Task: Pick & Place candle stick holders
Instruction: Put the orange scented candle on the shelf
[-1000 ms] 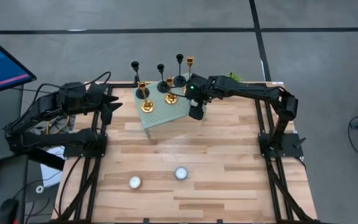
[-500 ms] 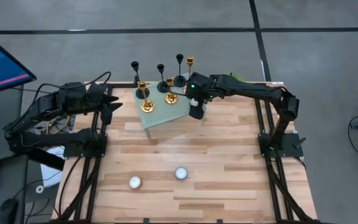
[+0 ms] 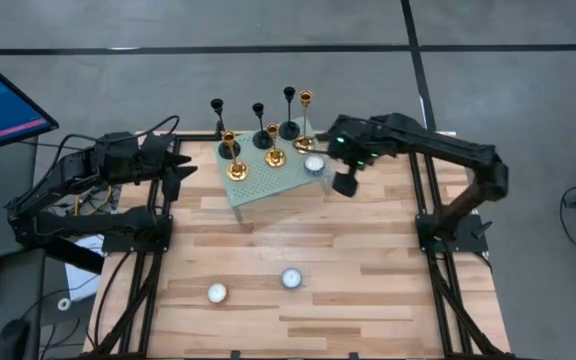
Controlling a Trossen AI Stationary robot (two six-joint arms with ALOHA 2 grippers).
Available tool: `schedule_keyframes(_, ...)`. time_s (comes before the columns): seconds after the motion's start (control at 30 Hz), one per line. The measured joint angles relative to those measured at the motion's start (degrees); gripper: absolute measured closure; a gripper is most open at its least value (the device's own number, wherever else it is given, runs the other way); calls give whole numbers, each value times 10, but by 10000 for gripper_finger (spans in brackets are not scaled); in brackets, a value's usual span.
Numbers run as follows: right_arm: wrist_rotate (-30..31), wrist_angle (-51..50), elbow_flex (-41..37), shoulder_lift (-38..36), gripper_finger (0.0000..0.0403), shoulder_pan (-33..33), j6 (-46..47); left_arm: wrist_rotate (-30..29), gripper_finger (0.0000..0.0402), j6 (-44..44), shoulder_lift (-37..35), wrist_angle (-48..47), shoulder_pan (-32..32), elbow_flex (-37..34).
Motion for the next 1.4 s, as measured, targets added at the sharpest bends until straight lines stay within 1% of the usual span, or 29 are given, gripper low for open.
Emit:
schedule_keyframes(0.1, 14, -53, 0, -49, 51, 35, 55, 3, 226, 0, 0, 0, 0, 0)
schedule_keyframes(0.23, 57, -87, -18, -106, 51, 109, 137, 3, 226, 0, 0, 0, 0, 0)
schedule_keyframes(0.43, 128, -70, -111, -167, 51, 238, 283, 49, 226, -2, 0, -5, 0, -2)
schedule_keyframes(0.53, 147, -13, -174, -180, 51, 287, 337, 78, 226, -16, 0, -11, 0, -14)
schedule_keyframes(0.63, 147, 67, -230, -182, 51, 318, 367, 118, 226, -36, 2, -13, 0, -30)
schedule_keyframes(0.73, 143, 137, -266, -178, 51, 336, 378, 176, 226, -65, 4, -15, -2, -51)
schedule_keyframes(0.8, 134, 166, -278, -172, 51, 343, 382, 210, 226, -89, 11, -17, -12, -65)
schedule_keyframes(0.93, 132, 197, -288, -174, 51, 351, 387, 263, 226, -126, 27, -18, -54, -94)
schedule_keyframes(1.03, 132, 191, -291, -176, 51, 353, 391, 285, 226, -155, 38, -17, -99, -105)
schedule_keyframes(1.1, 132, 191, -290, -179, 51, 353, 391, 283, 226, -165, 47, -16, -136, -106)
schedule_keyframes(1.2, 132, 190, -290, -178, 51, 353, 389, 262, 226, -195, 61, -9, -197, -107)
schedule_keyframes(1.4, 118, 182, -290, -178, 51, 353, 388, 211, 227, -305, 101, 50, -334, -106)
